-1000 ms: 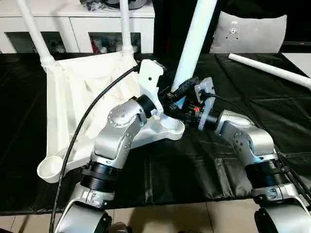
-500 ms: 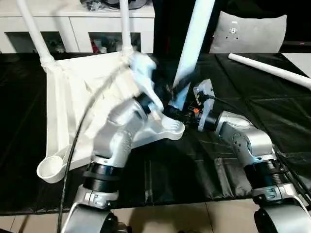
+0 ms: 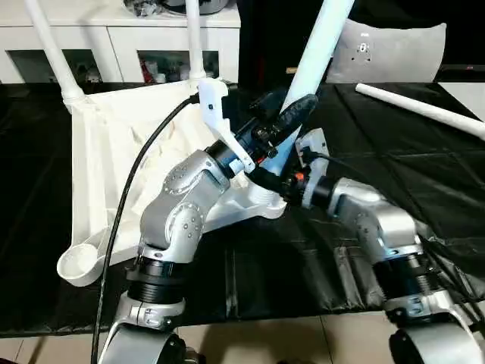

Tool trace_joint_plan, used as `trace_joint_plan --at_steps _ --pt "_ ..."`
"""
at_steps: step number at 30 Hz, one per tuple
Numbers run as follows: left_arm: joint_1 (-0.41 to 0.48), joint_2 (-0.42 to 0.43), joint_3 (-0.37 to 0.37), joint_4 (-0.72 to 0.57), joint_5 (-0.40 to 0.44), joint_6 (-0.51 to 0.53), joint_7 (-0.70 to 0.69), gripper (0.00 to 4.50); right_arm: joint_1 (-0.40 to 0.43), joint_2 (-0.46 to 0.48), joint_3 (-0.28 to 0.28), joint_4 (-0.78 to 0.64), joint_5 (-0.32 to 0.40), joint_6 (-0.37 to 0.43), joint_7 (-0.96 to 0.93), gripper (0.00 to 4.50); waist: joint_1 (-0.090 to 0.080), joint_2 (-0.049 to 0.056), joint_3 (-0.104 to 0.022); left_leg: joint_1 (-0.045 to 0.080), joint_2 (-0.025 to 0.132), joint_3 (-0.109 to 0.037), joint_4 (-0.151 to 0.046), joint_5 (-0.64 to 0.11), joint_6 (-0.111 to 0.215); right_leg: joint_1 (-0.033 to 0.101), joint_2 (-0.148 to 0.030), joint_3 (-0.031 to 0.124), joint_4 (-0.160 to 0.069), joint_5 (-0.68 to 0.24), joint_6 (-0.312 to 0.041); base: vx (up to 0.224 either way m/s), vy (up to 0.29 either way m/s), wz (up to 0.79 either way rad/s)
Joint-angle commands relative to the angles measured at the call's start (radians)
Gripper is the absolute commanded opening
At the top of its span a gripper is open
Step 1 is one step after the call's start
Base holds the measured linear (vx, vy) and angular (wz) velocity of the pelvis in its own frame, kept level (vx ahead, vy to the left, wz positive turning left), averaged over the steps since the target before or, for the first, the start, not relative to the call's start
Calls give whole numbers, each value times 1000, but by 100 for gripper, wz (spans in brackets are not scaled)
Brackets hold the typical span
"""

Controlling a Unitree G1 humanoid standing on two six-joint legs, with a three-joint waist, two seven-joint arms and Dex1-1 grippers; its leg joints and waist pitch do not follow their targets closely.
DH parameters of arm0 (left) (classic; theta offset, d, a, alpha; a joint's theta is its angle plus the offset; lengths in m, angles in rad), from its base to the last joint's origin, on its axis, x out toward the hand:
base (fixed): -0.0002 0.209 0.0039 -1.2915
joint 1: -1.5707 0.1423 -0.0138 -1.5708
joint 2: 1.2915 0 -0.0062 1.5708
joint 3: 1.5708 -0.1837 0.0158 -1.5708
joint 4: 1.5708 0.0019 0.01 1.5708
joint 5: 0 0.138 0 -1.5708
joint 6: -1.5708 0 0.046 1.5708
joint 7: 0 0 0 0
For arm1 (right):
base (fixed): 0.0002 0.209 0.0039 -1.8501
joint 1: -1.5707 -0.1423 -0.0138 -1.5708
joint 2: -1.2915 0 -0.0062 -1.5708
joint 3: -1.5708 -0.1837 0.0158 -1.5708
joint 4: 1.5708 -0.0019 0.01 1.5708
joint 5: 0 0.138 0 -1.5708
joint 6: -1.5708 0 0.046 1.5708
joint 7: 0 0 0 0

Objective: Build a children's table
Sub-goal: Insert table leg to table base

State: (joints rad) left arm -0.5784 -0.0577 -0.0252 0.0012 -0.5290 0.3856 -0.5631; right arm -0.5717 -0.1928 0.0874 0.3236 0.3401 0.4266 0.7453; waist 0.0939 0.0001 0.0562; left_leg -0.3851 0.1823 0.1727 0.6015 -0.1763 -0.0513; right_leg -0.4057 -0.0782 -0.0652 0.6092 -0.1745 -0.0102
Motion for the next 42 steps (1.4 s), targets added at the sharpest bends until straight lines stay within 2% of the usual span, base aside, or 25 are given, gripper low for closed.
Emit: trace_joint_plan --at_steps 1,2,3,5,7,8,10,11,14,15,16,19,20,23,25,28,31,34,37,40,42 --pt "5 -6 -25 -37 -36 29 -35 299 -8 2 3 -25 -13 8 -12 194 1 -9 -70 14 42 -9 -70 -174 13 54 -63 43 -71 -221 -183 0 0 0" --pt "10 -2 -15 -53 -60 41 -47 299 -10 3 -9 -20 -13 20 -35 194 0 -10 -70 14 42 -9 -70 -175 13 55 -62 43 -72 -220 -182 0 0 0" --pt "14 3 -10 -63 -73 45 -57 299 -14 4 -19 -13 -13 30 -54 194 -2 -15 -70 14 41 -8 -71 -171 13 56 -63 43 -71 -219 -181 0 0 0" --pt "20 14 -4 -79 -89 54 -70 299 -16 4 -32 0 -19 22 -77 194 -2 -11 -71 15 41 -8 -70 -162 11 54 -62 43 -70 -218 -184 0 0 0" --pt "26 27 0 -93 -102 61 -83 299 -16 3 -44 12 -24 14 -97 194 -5 -19 -69 14 40 -6 -70 -170 9 54 -62 43 -72 -234 -177 0 0 0" --pt "38 45 6 -112 -110 69 -93 299 -13 1 -57 21 -33 12 -128 194 -4 -15 -69 16 40 -7 -71 -172 8 53 -62 44 -72 -246 -172 0 0 0" --pt "47 58 11 -125 -114 74 -96 299 -10 0 -64 25 -42 11 -152 194 -7 -14 -68 16 41 -6 -71 -167 2 52 -60 44 -72 -245 -167 0 0 0" --pt "62 77 23 -138 -114 80 -89 299 -4 0 -81 17 -44 39 -196 194 -9 -9 -68 17 40 -6 -71 -169 -3 51 -57 44 -72 -243 -162 0 0 0" --pt "85 110 35 -150 -103 89 -82 299 11 0 -98 -6 -33 61 -223 194 -12 -7 -69 17 38 -7 -72 -173 -9 52 -55 44 -71 -229 -155 0 0 0" --pt "104 144 37 -150 -77 91 -85 299 26 -7 -95 -28 -40 71 -232 194 -12 3 -70 18 38 -8 -72 -177 -15 51 -53 43 -72 -222 -150 0 0 0" --pt "115 170 33 -144 -51 89 -87 299 38 -11 -93 -45 -44 75 -235 194 -12 6 -70 18 38 -9 -73 -179 -15 52 -52 44 -70 -208 -147 0 0 0" --pt "151 294 -35 -86 100 53 -100 299 68 -26 -80 -93 -67 107 -256 194 -16 5 -70 19 37 -11 -76 -187 -20 52 -48 44 -70 -214 -122 0 0 0" --pt "152 300 -40 -83 109 50 -101 299 69 -25 -80 -95 -68 109 -258 194 -16 5 -70 21 36 -11 -76 -188 -22 51 -48 44 -71 -221 -117 0 0 0" --pt "171 410 -131 -5 264 -6 -101 299 92 -5 -127 -140 -87 96 -372 194 -16 8 -69 25 37 -12 -79 -213 -41 45 -52 46 -72 -261 -109 0 0 0" --pt "181 432 -154 -2 288 -17 -109 299 100 -17 -120 -153 -90 83 -357 194 -17 13 -70 27 39 -12 -80 -219 -57 44 -51 46 -69 -233 -117 0 0 0" --pt "202 455 -193 7 320 -32 -128 299 113 -41 -118 -169 -85 116 -338 194 -12 14 -70 28 39 -11 -80 -229 -55 44 -52 47 -68 -205 -137 0 0 0" --pt "217 472 -249 41 362 -58 -167 299 128 -42 -138 -149 -72 46 -308 194 -11 10 -70 23 38 -11 -80 -231 -47 47 -57 48 -68 -214 -142 0 0 0" --pt "217 483 -284 83 393 -72 -189 299 152 -50 -115 -161 -83 11 -286 194 -11 9 -69 24 38 -10 -80 -237 -45 45 -57 48 -71 -230 -140 0 0 0" --pt "211 486 -301 116 408 -85 -209 262 171 -53 -99 -187 -63 21 -253 194 -11 7 -68 22 39 -12 -81 -242 -39 47 -58 48 -72 -243 -141 0 0 0" --pt "191 481 -306 167 426 -109 -206 253 180 -52 -91 -200 -53 20 -221 194 -12 10 -69 24 39 -12 -81 -250 -35 45 -59 47 -73 -251 -147 0 0 0" --pt "166 474 -307 223 449 -118 -185 221 183 -48 -89 -205 -47 13 -211 194 -13 11 -67 24 39 -12 -81 -258 -36 44 -57 47 -75 -254 -147 0 0 0"
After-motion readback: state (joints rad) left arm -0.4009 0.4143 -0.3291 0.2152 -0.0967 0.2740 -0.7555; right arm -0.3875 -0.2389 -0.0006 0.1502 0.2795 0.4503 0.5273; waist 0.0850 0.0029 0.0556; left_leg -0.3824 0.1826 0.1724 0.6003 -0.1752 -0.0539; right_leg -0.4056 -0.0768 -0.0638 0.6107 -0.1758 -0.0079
